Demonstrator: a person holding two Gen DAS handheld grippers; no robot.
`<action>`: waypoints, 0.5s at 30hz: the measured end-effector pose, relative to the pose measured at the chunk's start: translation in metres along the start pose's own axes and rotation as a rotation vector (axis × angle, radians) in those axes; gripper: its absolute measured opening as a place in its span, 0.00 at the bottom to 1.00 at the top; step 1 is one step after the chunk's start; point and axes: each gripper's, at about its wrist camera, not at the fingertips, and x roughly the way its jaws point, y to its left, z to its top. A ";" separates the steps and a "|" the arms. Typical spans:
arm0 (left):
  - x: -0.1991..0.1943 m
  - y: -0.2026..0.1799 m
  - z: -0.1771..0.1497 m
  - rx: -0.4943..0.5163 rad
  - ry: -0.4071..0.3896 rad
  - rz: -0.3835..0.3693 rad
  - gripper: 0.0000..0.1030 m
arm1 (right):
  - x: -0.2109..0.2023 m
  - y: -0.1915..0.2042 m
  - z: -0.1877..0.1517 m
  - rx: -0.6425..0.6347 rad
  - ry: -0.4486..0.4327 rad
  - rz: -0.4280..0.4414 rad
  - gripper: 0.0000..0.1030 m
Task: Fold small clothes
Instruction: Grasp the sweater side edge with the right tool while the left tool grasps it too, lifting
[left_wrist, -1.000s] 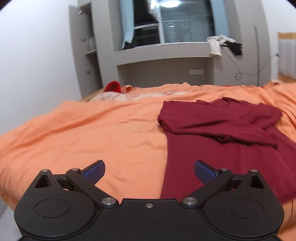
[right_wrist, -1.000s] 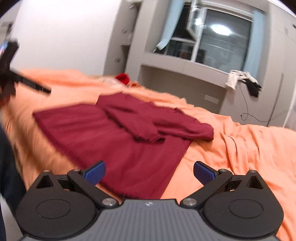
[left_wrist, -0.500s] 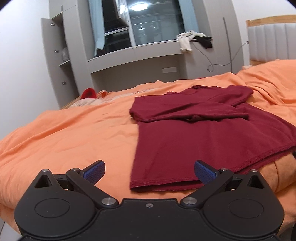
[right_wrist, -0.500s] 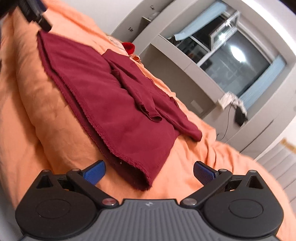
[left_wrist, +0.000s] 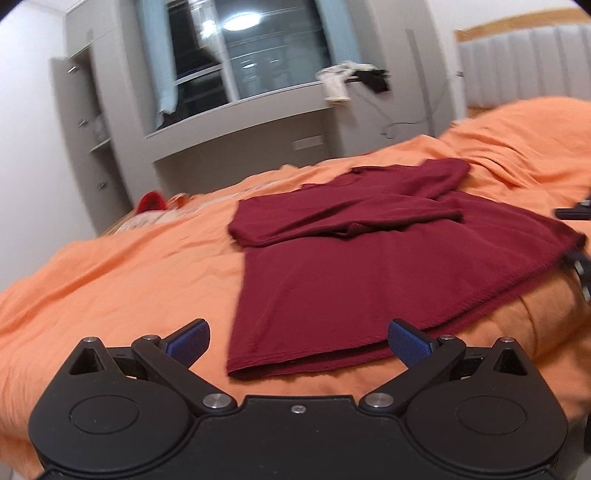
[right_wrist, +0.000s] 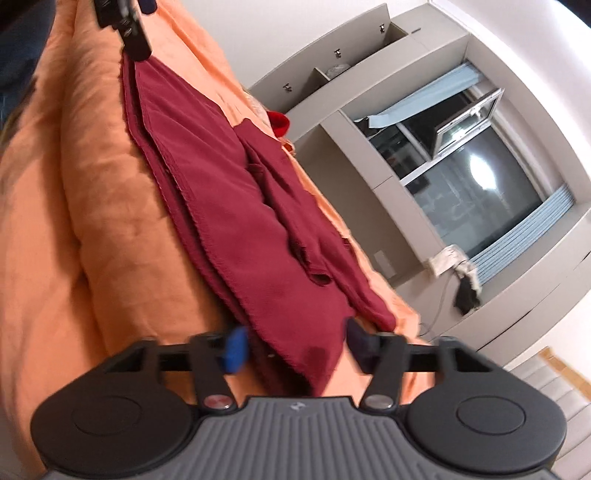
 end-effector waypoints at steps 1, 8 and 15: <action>-0.001 -0.005 0.000 0.028 -0.004 -0.012 0.99 | 0.001 -0.003 0.001 0.023 0.001 0.016 0.22; 0.017 -0.044 0.003 0.224 0.048 -0.042 0.99 | -0.013 -0.048 0.018 0.266 -0.048 0.058 0.07; 0.044 -0.057 0.011 0.313 0.062 0.036 0.93 | -0.028 -0.076 0.020 0.346 -0.107 0.019 0.07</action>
